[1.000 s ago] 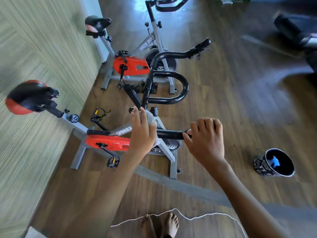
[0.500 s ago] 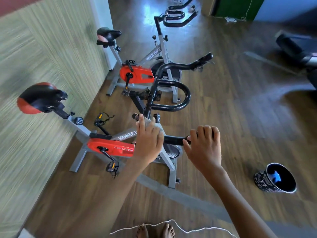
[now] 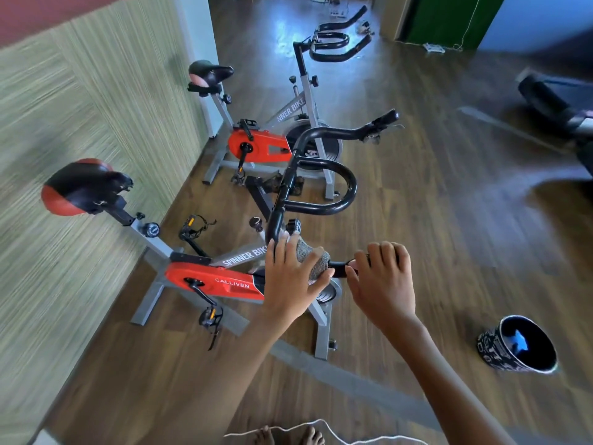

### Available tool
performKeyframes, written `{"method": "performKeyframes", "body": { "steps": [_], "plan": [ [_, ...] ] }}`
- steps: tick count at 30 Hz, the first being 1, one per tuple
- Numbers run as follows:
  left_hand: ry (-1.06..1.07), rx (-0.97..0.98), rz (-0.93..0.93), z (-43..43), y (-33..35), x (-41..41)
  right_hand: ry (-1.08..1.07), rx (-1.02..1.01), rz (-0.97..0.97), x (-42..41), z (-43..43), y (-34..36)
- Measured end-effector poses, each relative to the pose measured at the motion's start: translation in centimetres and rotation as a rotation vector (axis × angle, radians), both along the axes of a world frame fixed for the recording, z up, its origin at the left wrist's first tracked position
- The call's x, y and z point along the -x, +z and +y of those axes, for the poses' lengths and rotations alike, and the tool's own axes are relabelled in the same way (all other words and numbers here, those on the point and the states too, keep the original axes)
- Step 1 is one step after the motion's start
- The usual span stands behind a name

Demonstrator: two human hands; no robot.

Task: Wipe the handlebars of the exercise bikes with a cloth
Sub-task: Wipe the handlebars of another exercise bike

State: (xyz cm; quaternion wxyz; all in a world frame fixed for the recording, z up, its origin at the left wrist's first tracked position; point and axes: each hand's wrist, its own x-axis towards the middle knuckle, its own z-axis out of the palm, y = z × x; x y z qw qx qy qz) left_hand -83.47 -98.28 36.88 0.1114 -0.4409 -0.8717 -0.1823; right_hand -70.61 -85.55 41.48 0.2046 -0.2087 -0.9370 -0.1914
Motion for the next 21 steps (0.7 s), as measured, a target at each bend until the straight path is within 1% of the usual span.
{"method": "performKeyframes", "body": {
  "steps": [3, 6, 8, 11, 14, 16, 18, 19, 21],
  "plan": [
    [0.056, -0.091, -0.026, 0.3, -0.6, -1.2, -0.003, 0.016, 0.003, 0.0, 0.0, 0.0],
    [0.026, -0.154, 0.030, 0.6, -0.5, -0.7, 0.005, 0.033, 0.007, 0.0, 0.1, 0.1],
    [-0.007, -0.197, 0.023, 0.9, -0.1, 0.1, 0.038, 0.054, 0.025, -0.1, 0.2, 0.4],
    [-0.038, -0.236, 0.049, 1.1, 1.1, 1.3, 0.064, 0.152, 0.158, -1.1, -0.2, 0.6],
    [-0.031, -0.418, 0.082, 0.3, 2.2, 0.9, -0.004, 0.261, 0.309, -3.4, -1.1, 0.3],
    [-0.010, -0.502, 0.069, -0.7, 2.7, -0.3, -0.043, 0.331, 0.346, -5.3, -1.7, -0.3],
    [-0.012, -0.510, 0.014, -2.1, 2.6, -2.2, -0.082, 0.433, 0.301, -7.1, -1.7, -0.6],
    [-0.018, -0.483, -0.039, -2.7, 2.3, -3.3, -0.119, 0.507, 0.212, -8.1, -1.4, -0.6],
    [-0.017, -0.398, -0.149, -3.8, 1.6, -5.7, -0.224, 0.740, -0.076, -9.8, -0.3, -0.8]
  ]
}}
